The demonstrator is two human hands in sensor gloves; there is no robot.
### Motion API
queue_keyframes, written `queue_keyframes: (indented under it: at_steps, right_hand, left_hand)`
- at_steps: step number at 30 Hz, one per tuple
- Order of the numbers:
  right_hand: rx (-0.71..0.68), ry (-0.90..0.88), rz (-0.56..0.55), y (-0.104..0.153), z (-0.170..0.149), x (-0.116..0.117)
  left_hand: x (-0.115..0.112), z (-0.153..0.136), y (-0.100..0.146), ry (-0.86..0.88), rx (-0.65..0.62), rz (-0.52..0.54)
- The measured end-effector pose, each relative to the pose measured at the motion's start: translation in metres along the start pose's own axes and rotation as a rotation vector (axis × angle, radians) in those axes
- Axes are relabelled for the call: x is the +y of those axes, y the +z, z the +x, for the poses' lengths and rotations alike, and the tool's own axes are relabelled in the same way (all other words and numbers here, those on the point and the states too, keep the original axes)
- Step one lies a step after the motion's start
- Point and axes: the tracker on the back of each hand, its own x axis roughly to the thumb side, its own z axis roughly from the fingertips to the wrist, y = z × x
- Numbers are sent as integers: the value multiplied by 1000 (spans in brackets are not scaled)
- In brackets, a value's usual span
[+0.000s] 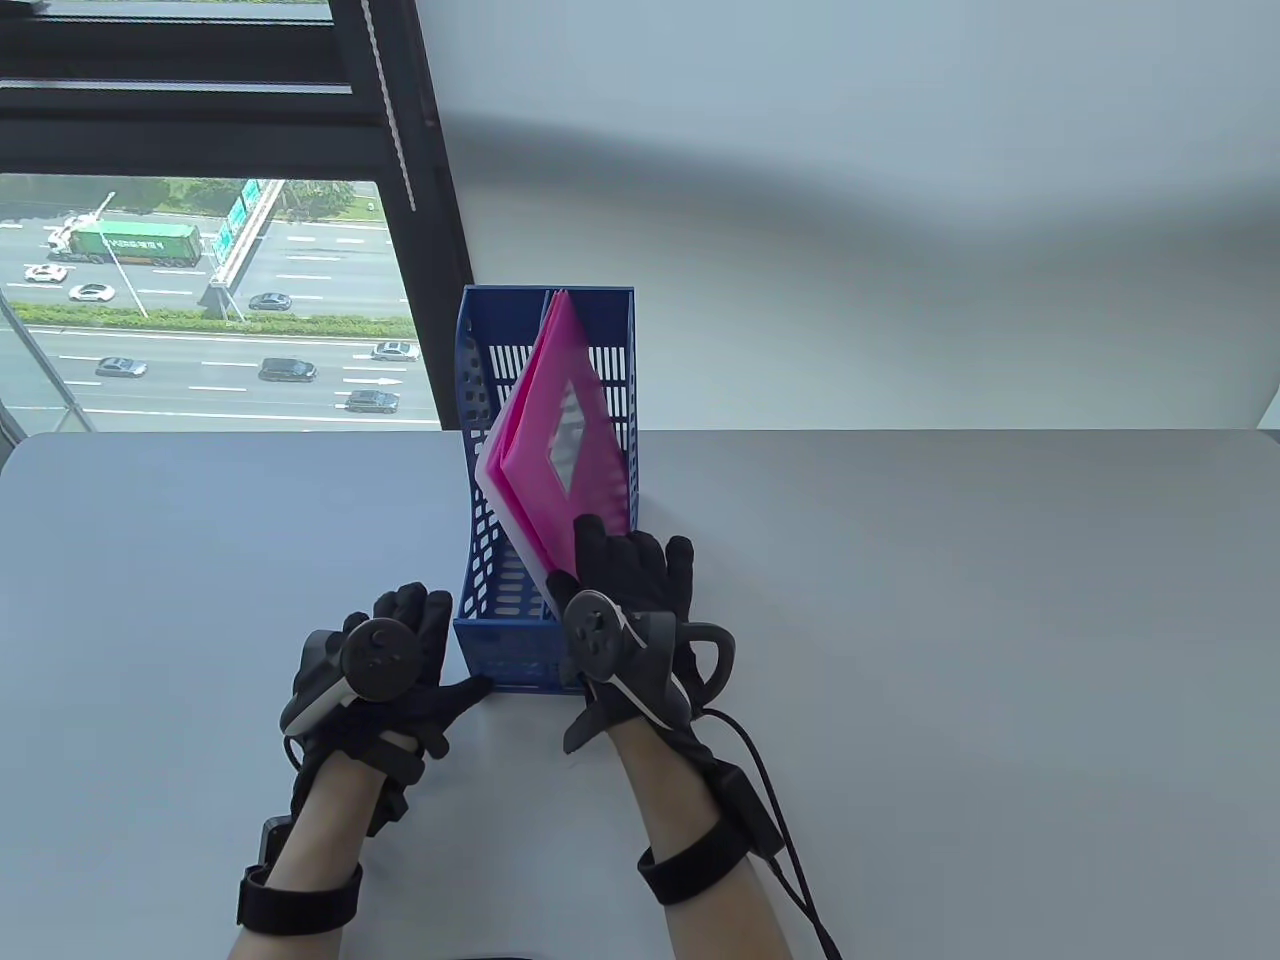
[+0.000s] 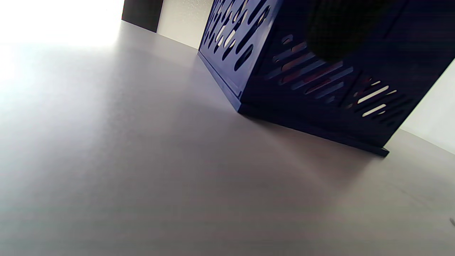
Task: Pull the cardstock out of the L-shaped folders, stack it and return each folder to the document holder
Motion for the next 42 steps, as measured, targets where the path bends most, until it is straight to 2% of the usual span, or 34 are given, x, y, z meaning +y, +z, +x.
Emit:
queue_keyframes:
  at_steps: [15, 20, 24, 27, 33, 42]
  right_hand:
    - [94, 64, -165, 1, 0, -9]
    - [117, 81, -108, -6, -5, -4]
    - [129, 27, -84, -6, -10, 1]
    - [96, 53, -168, -4, -11, 0]
    - [74, -19, -232, 4, -19, -4]
    - [5, -90, -406, 20, -17, -37]
  left_hand:
    - [1, -1, 0, 31, -5, 7]
    - [2, -1, 0, 34, -9, 11]
    - [2, -2, 0, 37, -10, 20]
    - [3, -3, 1, 42, -9, 21]
    - [3, -3, 1, 44, -9, 20]
    - [5, -4, 2, 47, -8, 31]
